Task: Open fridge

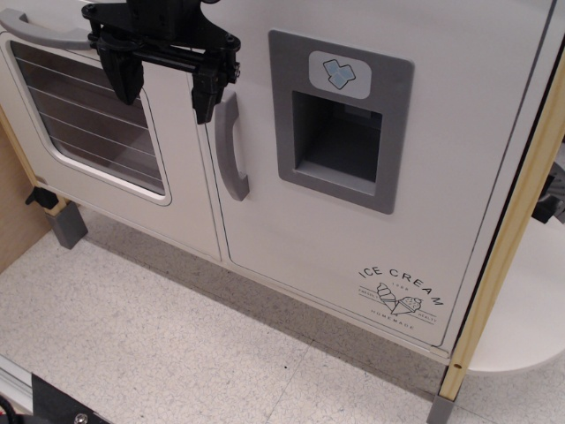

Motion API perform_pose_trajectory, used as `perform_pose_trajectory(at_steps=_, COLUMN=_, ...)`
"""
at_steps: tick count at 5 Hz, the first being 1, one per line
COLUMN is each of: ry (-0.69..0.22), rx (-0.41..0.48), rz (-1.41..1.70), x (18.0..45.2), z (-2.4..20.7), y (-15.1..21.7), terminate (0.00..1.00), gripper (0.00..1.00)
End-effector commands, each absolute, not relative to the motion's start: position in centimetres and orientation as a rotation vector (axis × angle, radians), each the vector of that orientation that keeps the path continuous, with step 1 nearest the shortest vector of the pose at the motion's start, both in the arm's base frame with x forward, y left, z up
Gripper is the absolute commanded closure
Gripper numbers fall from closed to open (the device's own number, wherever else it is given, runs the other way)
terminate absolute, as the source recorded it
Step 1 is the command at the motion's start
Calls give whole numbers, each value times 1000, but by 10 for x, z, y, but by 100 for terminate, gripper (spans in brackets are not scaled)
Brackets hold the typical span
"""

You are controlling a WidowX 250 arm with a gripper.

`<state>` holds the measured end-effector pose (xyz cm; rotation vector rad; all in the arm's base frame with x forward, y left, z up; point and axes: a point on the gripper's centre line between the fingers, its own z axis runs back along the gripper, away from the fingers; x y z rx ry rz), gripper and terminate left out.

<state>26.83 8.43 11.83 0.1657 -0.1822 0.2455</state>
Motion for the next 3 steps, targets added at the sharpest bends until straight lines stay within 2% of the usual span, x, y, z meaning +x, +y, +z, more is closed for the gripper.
perform_pose_trajectory(at_steps=1, ry=-182, rx=166, rz=245, x=268, z=118, y=84, terminate=0, gripper=0)
perform_pose_trajectory(at_steps=3, ry=-218, rx=172, rz=114, x=314, z=72, y=106, terminate=0, gripper=0)
